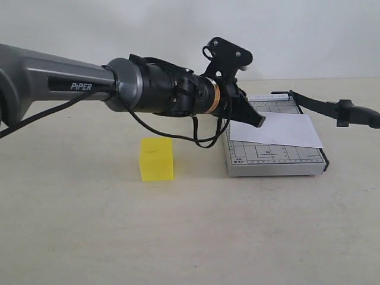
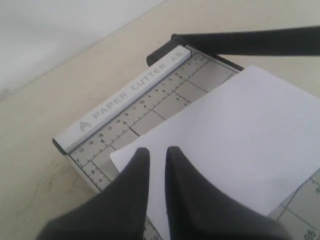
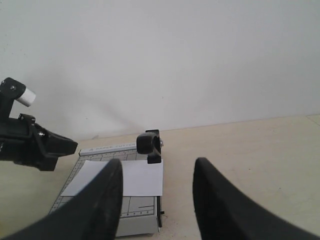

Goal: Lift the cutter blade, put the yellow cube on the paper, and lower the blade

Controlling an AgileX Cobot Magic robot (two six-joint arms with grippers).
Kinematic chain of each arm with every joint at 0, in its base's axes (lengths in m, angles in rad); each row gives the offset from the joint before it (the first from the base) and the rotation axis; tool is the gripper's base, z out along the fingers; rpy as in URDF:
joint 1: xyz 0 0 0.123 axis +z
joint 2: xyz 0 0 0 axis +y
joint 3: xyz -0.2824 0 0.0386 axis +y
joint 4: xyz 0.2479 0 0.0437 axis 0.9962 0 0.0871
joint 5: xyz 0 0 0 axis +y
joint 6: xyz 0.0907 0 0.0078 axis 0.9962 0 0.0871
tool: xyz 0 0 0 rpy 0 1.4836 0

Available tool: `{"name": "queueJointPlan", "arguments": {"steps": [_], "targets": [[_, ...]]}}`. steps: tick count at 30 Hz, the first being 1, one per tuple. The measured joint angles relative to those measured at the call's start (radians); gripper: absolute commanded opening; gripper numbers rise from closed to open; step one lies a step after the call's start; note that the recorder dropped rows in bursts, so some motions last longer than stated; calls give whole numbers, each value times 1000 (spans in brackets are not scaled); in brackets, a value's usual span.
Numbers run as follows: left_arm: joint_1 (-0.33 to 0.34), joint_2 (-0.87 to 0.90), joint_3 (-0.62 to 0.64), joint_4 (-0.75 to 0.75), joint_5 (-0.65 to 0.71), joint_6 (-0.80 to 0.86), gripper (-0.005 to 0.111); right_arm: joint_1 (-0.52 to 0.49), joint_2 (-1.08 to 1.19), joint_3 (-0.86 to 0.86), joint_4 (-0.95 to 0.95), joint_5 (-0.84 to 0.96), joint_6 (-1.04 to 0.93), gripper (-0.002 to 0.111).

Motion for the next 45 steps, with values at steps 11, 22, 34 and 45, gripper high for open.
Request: {"name": "queueJointPlan", "arguments": {"steps": [11, 22, 34, 45], "targets": [[0, 29, 33, 5, -74, 0, 13, 0, 0, 0, 0, 0, 0, 43], [0, 78, 35, 8, -112, 0, 13, 0, 0, 0, 0, 0, 0, 43], [0, 109, 0, 0, -178, -7, 13, 0, 0, 0, 0, 0, 0, 43], [0, 172, -107, -18, -224, -7, 13, 0, 0, 0, 0, 0, 0, 43]]}}
